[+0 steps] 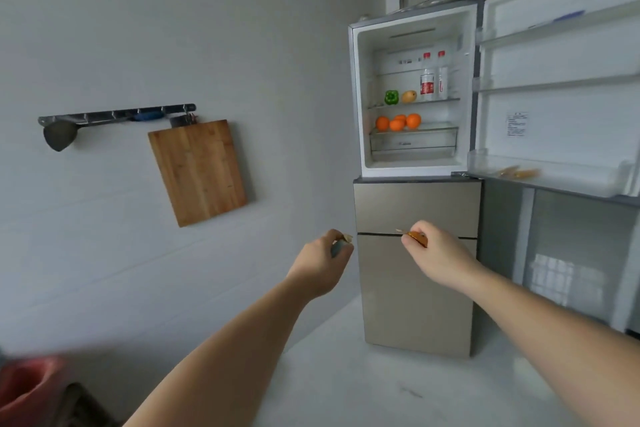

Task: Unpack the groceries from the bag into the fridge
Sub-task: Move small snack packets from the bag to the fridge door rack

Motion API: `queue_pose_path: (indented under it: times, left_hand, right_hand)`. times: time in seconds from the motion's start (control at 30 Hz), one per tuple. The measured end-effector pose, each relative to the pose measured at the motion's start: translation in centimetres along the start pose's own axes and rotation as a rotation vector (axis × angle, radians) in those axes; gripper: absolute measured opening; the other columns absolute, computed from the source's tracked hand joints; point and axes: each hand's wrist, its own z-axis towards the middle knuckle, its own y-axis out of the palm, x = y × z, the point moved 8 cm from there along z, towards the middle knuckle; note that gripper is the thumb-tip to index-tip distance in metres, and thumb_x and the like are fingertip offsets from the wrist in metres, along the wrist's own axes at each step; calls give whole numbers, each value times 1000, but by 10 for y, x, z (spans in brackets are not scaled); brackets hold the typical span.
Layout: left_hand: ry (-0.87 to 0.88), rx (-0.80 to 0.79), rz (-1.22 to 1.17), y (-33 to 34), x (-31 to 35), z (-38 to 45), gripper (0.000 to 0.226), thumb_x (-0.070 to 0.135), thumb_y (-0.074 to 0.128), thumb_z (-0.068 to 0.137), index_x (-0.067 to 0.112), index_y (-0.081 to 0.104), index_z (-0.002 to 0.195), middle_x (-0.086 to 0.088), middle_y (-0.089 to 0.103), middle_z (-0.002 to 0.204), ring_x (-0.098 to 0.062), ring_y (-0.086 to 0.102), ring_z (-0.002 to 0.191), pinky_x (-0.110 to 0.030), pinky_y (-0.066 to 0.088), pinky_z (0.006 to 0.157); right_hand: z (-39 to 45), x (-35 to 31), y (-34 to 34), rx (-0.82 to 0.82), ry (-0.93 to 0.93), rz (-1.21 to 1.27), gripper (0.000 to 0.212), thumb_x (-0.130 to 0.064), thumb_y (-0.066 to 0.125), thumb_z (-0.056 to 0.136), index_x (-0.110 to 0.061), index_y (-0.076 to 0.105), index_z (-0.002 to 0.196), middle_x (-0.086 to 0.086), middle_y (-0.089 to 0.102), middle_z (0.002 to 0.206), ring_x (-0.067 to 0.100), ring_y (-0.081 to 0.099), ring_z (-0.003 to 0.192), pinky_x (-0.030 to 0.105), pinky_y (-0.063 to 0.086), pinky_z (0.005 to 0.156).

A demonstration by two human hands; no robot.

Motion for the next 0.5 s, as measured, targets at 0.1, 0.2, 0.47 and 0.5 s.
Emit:
queue_pose_path:
  times: [0.1, 0.2, 0.47, 0.5]
  left_hand:
    - [35, -5, -20, 10, 21, 16, 20, 38, 45, 97, 23, 55, 106, 4, 55, 69, -13, 48, 57, -25, 38, 52]
    - [67, -15, -54, 21, 42, 31, 20, 38, 46, 96, 23, 56, 105, 4, 56, 70, -13, 47, 57, -25, 40, 55]
    - [111, -25, -85, 31, 51, 81, 22, 39, 51, 94, 24, 59, 107, -3, 65, 85, -13, 50, 59, -25, 43, 58]
    - [107, -26, -85, 32, 46, 90, 22, 40, 51, 94, 24, 59, 107, -4, 66, 88, -14, 50, 60, -26, 44, 59]
  right_hand:
    - [3, 12, -16, -16, 13, 18, 23, -34, 45, 94, -16, 49, 81, -2, 50, 65, 20, 46, 58, 31, 34, 55]
    - [6, 24, -34, -14, 13, -7, 22, -32, 44, 95, -17, 48, 80, -3, 48, 64, 18, 44, 57, 31, 33, 55]
    - [50, 33, -42, 15, -10, -55, 20, -34, 44, 97, -19, 51, 85, -2, 51, 66, 17, 47, 57, 33, 37, 55]
    - [58, 32, -37, 10, -13, -60, 20, -34, 44, 97, -20, 50, 85, -3, 51, 66, 17, 47, 57, 33, 38, 55]
